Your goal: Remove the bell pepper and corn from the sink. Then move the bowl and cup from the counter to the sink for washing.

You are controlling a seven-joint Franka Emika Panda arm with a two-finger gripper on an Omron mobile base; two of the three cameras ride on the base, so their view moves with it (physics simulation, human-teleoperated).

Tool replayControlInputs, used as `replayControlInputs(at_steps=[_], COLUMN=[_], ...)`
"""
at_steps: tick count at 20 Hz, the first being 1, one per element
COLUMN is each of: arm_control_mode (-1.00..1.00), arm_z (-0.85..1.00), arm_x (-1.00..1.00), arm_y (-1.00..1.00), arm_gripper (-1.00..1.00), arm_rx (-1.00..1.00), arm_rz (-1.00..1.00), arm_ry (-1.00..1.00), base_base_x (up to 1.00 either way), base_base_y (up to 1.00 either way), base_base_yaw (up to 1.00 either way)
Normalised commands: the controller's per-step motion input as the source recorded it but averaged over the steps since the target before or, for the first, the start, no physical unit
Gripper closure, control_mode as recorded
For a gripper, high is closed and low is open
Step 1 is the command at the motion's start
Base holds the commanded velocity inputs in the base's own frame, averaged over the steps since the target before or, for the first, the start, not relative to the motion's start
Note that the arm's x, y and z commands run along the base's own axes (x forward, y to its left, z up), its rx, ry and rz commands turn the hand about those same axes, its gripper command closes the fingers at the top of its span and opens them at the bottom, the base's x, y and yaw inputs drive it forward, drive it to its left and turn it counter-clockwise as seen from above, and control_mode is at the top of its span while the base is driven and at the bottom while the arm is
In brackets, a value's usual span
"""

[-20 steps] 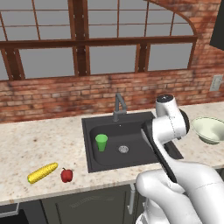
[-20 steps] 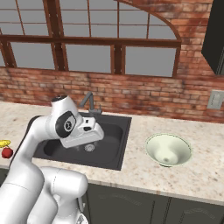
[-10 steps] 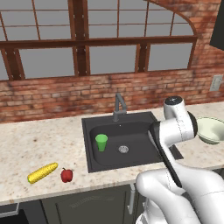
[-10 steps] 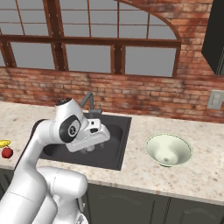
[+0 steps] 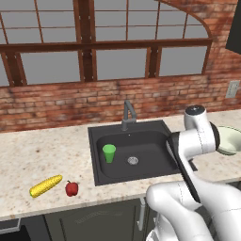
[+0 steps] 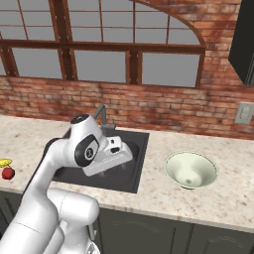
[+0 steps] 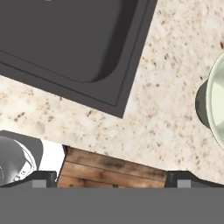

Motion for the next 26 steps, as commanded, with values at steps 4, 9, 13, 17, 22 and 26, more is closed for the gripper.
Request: replayControlInputs(at_steps=[4,9,13,17,22,26], arm_control_mode=[-1.00,-1.00,-1.00,-1.00,-1.00,-1.00], arm_z=[0.00,0.00,-0.02,-0.06,-0.05,-0.06], arm_x=[0.06,0.15,0.20,0.18,0.15,0.15], arm_y=[-0.23,-0.22,-0.23,-0.28,-0.29,-0.29], arm_gripper=[-1.00,-1.00,-1.00,-1.00,-1.00,-1.00], arm_rx=[-0.01,0.00,0.00,-0.01,-0.03,-0.02], arm_rz=[0.02,0.00,0.00,0.00,-0.01,-0.01], arm_ry=[0.06,0.07,0.02,0.00,0.02,0.00], base_base_x=[0.00,0.00,0.00,0.00,0.00,0.00], base_base_y=[0.00,0.00,0.00,0.00,0.00,0.00], base_base_yaw=[0.00,0.00,0.00,0.00,0.00,0.00])
